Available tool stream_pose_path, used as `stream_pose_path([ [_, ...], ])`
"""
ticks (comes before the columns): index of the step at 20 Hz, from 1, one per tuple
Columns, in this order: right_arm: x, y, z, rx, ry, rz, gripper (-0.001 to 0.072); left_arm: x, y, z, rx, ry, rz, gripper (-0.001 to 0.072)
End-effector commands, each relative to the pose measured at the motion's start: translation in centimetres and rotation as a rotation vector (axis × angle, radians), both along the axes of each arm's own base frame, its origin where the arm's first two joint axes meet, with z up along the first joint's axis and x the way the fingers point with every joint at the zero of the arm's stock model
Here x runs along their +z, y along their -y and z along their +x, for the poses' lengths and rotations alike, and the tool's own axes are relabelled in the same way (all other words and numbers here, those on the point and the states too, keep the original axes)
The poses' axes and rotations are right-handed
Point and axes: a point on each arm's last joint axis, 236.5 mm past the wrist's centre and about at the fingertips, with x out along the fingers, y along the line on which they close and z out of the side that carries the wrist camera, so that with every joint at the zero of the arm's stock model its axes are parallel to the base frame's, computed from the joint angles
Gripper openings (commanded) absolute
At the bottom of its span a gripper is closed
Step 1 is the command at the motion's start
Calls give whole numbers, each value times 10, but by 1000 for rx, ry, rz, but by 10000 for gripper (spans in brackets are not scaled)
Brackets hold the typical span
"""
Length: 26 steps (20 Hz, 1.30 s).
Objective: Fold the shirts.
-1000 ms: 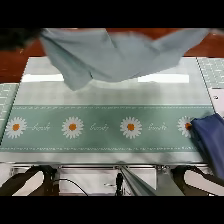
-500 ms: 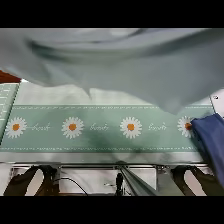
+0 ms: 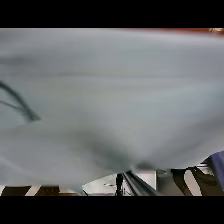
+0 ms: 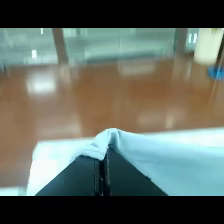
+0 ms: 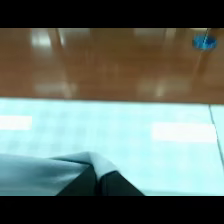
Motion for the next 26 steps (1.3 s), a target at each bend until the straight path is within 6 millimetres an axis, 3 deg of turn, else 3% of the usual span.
stream_pose_path([
  [1,-53,-4,26,54,-173,73,19,-72,0,52,20,-226,36,36],
  [5,-126,-3,114,124,-227,227,19,-164,16,150,16,-403,32,36],
  [10,-234,25,243,88,-293,368,18,-268,37,274,24,-518,-6,36],
  [12,-276,19,286,93,-338,377,19,-316,50,308,27,-586,-80,36],
  [14,-309,13,331,93,-376,389,19,-352,59,336,37,-655,-122,37],
  [17,-336,24,395,29,-422,487,19,-372,59,371,98,-694,-203,36],
  [19,-351,23,413,28,-480,531,19,-388,54,378,127,-752,-212,36],
  [21,-367,17,413,62,-546,535,19,-411,45,368,156,-843,-211,36],
  [23,-380,12,399,98,-623,511,19,-428,38,347,135,-957,-152,36],
  [26,-387,14,368,174,-735,436,19,-423,21,328,95,-1019,-31,35],
])
